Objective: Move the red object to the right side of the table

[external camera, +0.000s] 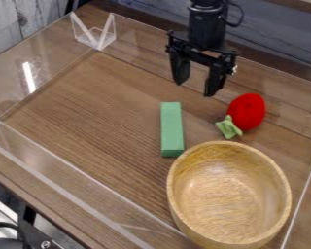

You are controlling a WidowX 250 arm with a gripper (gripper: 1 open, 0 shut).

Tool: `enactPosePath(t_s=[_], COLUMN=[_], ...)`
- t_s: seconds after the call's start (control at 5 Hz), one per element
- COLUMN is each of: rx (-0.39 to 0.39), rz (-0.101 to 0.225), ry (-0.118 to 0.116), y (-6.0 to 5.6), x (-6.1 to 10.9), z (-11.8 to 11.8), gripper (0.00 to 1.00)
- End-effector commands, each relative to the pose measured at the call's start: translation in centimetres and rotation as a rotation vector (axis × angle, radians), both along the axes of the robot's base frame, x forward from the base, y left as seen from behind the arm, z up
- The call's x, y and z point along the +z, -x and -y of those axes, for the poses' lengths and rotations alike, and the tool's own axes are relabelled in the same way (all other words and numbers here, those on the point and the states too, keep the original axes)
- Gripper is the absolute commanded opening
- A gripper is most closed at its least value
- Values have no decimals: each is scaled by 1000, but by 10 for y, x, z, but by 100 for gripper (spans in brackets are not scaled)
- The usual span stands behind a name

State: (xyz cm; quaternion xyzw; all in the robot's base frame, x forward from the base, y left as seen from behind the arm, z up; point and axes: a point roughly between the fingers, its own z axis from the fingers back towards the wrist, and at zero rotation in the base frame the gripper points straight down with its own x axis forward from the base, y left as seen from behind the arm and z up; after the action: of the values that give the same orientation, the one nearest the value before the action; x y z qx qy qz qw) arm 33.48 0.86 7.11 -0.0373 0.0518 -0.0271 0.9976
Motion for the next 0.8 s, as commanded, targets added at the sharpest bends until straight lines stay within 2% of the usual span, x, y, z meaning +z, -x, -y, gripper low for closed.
enactPosePath(t_s=[0.0, 0.2, 0.4, 0.6], rx=[10, 35, 27, 0], rz=[52, 53, 74, 81], ry=[-6, -9, -14, -12], y=[-3, 2, 3, 3], x=[20, 26, 36, 43], z=[-13, -29, -47, -51], gripper=[100, 100, 100, 100])
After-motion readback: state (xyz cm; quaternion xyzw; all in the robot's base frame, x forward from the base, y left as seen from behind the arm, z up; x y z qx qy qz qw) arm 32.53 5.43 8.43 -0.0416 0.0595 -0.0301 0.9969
